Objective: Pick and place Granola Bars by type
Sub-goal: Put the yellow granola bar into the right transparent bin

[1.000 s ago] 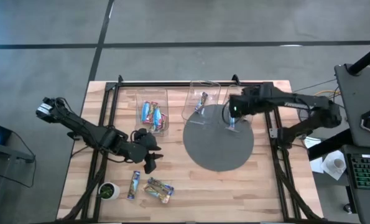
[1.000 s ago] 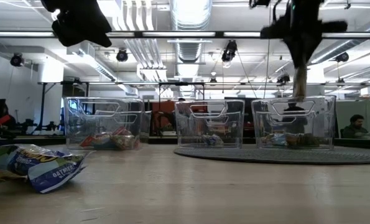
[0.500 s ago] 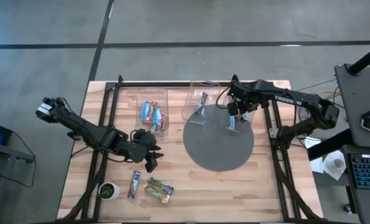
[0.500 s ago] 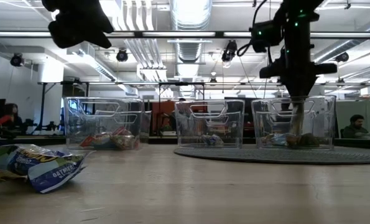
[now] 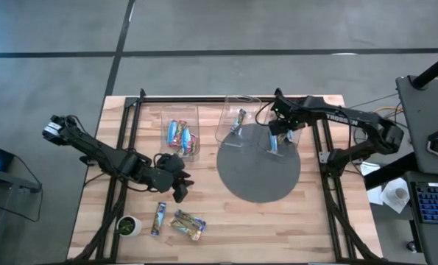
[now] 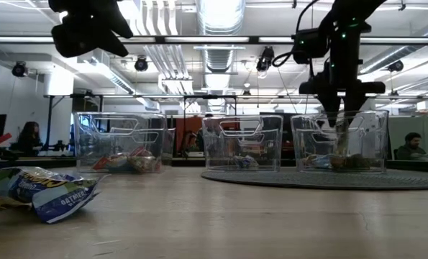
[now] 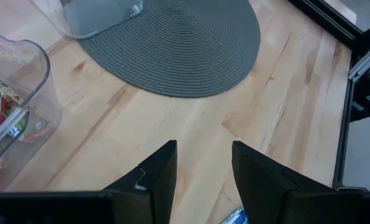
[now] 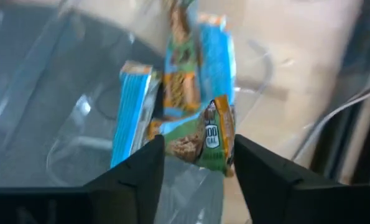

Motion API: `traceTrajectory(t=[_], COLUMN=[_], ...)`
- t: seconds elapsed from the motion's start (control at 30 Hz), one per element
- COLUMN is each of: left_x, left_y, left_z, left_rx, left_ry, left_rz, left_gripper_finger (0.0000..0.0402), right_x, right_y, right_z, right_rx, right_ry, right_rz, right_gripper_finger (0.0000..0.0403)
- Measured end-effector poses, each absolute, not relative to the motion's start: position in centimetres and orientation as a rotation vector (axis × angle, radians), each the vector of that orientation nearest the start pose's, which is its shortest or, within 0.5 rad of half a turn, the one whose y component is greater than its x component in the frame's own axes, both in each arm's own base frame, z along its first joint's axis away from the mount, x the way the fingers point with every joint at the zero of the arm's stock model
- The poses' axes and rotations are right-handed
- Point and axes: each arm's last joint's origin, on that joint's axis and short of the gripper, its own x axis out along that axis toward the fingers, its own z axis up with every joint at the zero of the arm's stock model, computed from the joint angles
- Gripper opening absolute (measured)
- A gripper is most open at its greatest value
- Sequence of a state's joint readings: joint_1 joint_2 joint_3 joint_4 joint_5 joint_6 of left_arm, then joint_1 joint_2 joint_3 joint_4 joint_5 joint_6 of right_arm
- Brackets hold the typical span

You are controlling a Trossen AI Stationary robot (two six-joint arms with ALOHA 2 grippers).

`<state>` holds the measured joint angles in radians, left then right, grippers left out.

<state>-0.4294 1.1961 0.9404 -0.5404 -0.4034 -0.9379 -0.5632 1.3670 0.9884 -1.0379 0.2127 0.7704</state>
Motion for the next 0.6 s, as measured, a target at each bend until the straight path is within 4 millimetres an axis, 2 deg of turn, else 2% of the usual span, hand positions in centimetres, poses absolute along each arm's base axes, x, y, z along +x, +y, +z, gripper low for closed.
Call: traceTrajectory(t=[0.17,0.37,0.5,0.6], left_x=[22.4,22.3,22.3,22.2], left_y=[-9.0,-9.2,-9.2,-9.3], left_z=[27.7,27.6,27.4,27.3], left_rx=[-0.604,-0.617,-0.6,-0.566], left_ry=[0.663,0.665,0.672,0.696], left_rz=[0.323,0.325,0.323,0.284], left_gripper_finger=[0.0135,0.0135,0.0135,0.0135], right_x=[18.9,19.7,21.4,23.1], right_y=[-12.7,-10.1,-7.1,-4.5], right_z=[24.8,29.2,31.7,32.4], right_rx=[0.747,0.43,0.286,0.295], right_ry=[1.041,0.833,0.691,0.642], right_rz=[-1.24,-1.243,-1.06,-0.827], right_gripper_finger=[0.023,0.0268,0.0279,0.0281])
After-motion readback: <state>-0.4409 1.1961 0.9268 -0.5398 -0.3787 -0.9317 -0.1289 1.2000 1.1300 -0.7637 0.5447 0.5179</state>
